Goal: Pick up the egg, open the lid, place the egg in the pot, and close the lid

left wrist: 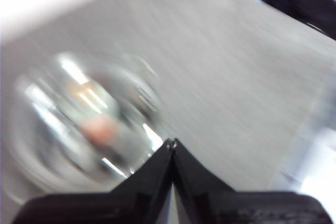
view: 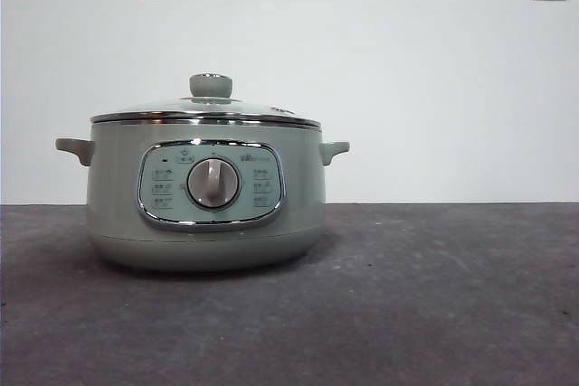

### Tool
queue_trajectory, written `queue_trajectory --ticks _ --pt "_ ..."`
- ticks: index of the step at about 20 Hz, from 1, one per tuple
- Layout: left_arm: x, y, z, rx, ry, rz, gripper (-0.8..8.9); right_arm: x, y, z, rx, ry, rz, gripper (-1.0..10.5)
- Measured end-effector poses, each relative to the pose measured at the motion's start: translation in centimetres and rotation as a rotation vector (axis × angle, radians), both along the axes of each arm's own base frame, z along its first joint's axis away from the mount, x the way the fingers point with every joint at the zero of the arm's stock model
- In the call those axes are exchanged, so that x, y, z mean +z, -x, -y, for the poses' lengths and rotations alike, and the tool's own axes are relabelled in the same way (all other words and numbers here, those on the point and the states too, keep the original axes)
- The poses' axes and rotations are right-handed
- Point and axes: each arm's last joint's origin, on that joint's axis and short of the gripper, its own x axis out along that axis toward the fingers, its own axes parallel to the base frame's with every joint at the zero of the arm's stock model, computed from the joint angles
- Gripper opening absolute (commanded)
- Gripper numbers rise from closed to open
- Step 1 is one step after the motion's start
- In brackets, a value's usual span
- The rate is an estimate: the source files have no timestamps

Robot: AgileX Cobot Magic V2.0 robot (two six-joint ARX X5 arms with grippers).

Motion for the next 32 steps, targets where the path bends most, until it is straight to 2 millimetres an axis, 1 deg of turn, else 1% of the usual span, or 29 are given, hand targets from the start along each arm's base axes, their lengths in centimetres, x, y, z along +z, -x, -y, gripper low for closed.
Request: queue_trajectory --ticks 2,4,5,7,8,10,13,15,18,20,23,24,27,32 --pt "0.9 0.5 -1.3 0.045 0.006 0.199 -0.03 0.0 0.0 0.0 0.0 0.0 0.0 0.0" --pt "0.9 2.0 -2.8 0.107 0.02 0.388 -0.03 0.0 0.0 0.0 -0.001 0.0 0.0 0.0" --pt "0.3 2.6 -3.3 0.135 0.022 0.446 -0.03 0.0 0.0 0.0 0.0 0.001 0.0 0.0" --pt "-1.9 3.9 -4.2 0.215 0.009 0.521 -0.03 0.0 0.0 0.0 -0.001 0.001 0.0 0.0" --pt "-3.5 4.4 -4.6 0.272 -0.007 0.542 -0.03 0.0 0.0 0.0 0.0 0.001 0.0 0.0" --pt "-7.4 4.3 -5.1 0.358 -0.037 0.529 -0.03 0.0 0.0 0.0 0.0 0.001 0.0 0.0" --pt "-14.2 4.0 -5.3 0.388 -0.026 0.506 -0.03 0.0 0.0 0.0 -0.001 0.001 0.0 0.0" --pt "-18.1 3.9 -5.4 0.406 0.014 0.515 -0.03 0.0 0.0 0.0 -0.001 0.001 0.0 0.0" --pt "-23.8 3.6 -5.5 0.438 0.062 0.439 -0.03 0.0 0.0 0.0 -0.001 0.001 0.0 0.0" --pt "-26.6 3.6 -5.6 0.489 0.078 0.387 -0.03 0.0 0.0 0.0 -0.001 0.001 0.0 0.0" --pt "-28.9 3.8 -5.7 0.534 0.118 0.369 -0.03 0.0 0.0 0.0 -0.001 0.001 0.0 0.0" --pt "-29.2 4.0 -5.7 0.543 0.122 0.337 -0.03 0.0 0.0 0.0 -0.001 0.001 0.0 0.0" --pt "-29.5 4.0 -5.7 0.566 0.125 0.302 -0.03 0.0 0.0 0.0 -0.001 0.002 0.0 0.0" --pt "-29.6 4.0 -5.7 0.551 0.138 0.287 -0.03 0.0 0.0 0.0 -0.003 0.002 0.0 0.0"
